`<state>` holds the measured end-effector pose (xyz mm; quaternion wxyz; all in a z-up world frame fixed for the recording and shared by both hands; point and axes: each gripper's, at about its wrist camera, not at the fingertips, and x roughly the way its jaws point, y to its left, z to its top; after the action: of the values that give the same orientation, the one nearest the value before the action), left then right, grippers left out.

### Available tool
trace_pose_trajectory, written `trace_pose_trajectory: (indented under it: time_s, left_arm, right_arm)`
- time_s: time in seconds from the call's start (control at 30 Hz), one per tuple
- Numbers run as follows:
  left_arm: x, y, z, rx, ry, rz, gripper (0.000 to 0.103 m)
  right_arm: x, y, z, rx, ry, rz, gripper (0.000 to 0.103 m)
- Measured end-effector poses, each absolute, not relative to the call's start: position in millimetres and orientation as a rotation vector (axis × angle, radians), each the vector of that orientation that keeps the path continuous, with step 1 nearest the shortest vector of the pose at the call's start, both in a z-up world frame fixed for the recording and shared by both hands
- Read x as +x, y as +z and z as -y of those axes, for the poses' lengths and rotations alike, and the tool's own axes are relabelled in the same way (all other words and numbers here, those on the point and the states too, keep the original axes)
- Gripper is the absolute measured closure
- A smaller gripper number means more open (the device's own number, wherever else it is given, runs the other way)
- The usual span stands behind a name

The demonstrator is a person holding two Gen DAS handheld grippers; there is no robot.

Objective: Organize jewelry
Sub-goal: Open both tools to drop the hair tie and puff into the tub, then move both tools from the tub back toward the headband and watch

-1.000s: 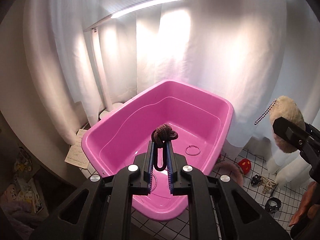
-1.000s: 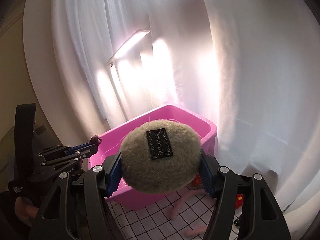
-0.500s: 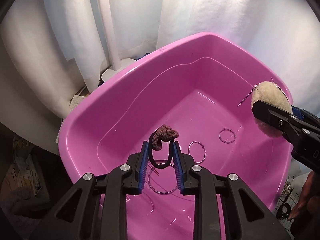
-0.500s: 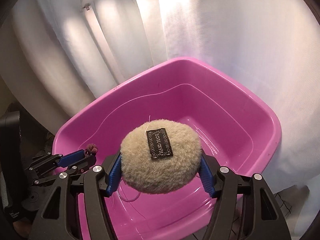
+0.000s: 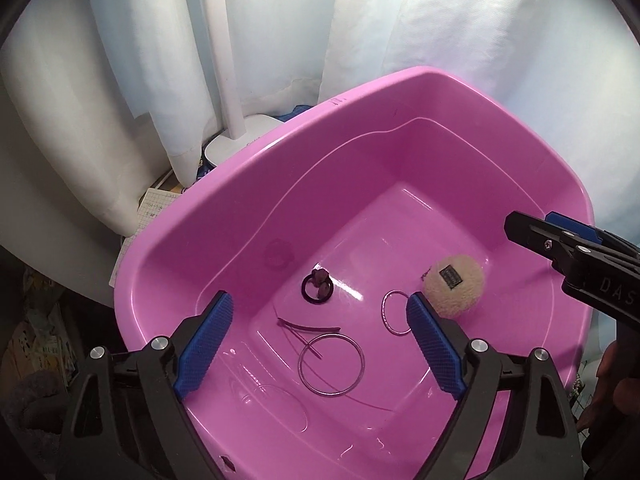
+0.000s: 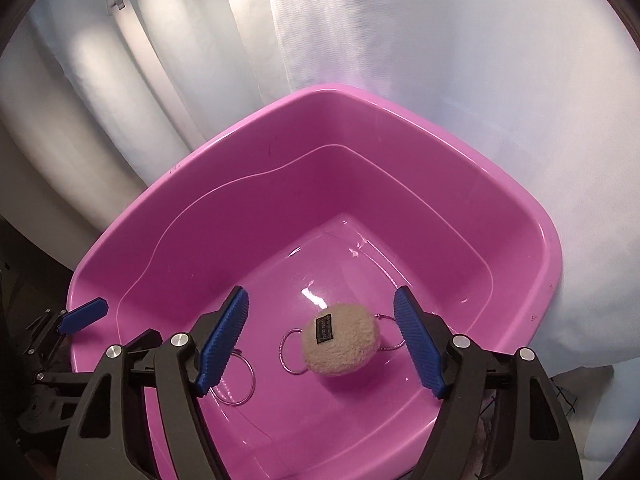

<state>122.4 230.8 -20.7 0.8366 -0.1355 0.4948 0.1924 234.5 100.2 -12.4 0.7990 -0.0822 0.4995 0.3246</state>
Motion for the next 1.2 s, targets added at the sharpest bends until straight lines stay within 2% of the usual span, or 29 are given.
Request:
trace_pose_trajectory:
  time_s: [0.37,0.47,0.93,1.2]
  left_arm:
    - [113,-14,-231,-0.275,0.414,-1.032,0.012]
    - [109,-9,-231,-0.262,0.424,-1.016,0.008]
    - [79,15,-232,-0.202,0.446,-0.957,0.007]
    - [52,36,-214,-0.261,0.45,-0.893,0.006]
  right_arm:
    - [230,-11,-99,-0.176,0.683,-1.061,0.031]
    - [227,-8,-96,-0.184,0.675,-1.052,0.031]
    - [198,21,-85,-0.155,0.668,-0.958,0.031]
    - [166,38,-49,-0.124,0.678,-0.897,0.031]
